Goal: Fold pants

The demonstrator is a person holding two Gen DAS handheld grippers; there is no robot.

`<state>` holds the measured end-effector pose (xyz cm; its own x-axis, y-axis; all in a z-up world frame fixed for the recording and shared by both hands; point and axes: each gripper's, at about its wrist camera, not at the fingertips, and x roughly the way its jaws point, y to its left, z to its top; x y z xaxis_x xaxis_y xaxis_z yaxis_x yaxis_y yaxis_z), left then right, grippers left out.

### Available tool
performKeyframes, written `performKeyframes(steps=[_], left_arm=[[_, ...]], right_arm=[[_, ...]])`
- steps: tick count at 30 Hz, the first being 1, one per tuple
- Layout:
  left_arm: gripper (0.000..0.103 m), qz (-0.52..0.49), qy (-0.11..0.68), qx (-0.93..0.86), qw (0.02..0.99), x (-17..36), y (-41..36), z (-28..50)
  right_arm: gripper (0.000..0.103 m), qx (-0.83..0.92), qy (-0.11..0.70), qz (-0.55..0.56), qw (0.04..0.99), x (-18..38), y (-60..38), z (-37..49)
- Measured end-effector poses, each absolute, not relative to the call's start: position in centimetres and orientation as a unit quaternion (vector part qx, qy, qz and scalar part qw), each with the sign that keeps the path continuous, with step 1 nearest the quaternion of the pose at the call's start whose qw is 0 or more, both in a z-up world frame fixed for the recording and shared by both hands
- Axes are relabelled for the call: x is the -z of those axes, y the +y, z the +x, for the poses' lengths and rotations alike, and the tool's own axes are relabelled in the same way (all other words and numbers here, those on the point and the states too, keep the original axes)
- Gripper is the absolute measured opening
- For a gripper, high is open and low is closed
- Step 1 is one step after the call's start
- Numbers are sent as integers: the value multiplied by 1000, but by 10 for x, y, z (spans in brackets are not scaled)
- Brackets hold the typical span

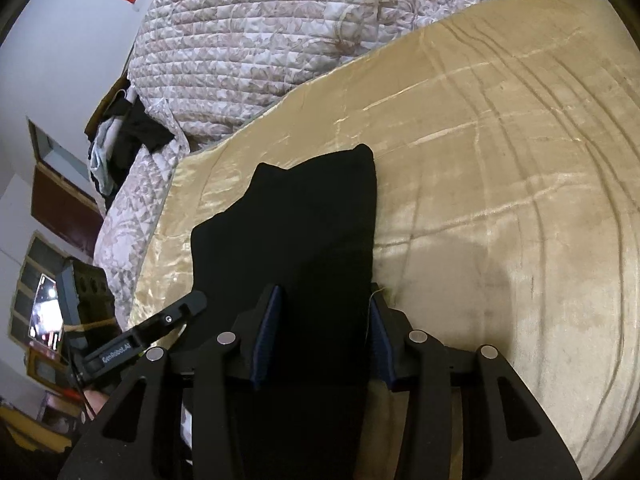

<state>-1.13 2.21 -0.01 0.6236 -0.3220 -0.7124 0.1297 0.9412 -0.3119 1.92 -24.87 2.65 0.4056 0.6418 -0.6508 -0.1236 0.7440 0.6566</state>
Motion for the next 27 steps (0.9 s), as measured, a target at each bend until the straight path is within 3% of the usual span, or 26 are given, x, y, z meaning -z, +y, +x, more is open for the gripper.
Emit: performKeyframes(steps=[2, 7, 9, 10, 20, 27], left_arm=[[35, -120, 413, 122, 894, -1, 24, -12], [26, -97, 410, 99, 901, -8, 14, -7], [18, -96, 405, 96, 904, -15, 15, -7], [18, -98, 401, 97, 905, -19, 17, -8], [13, -61, 367, 117, 921, -65, 3, 9], [14, -49, 357, 113, 926, -79, 20, 59]], right_arm=[[33, -241, 487, 260, 798, -28, -249, 15], [32, -236, 491, 245, 802, -28, -245, 17], [26, -230, 490, 244, 804, -31, -245, 16], [17, -228, 487, 244, 807, -35, -245, 15], [16, -261, 445, 244, 821, -81, -226, 21], [16, -273, 436, 247, 821, -96, -220, 72]])
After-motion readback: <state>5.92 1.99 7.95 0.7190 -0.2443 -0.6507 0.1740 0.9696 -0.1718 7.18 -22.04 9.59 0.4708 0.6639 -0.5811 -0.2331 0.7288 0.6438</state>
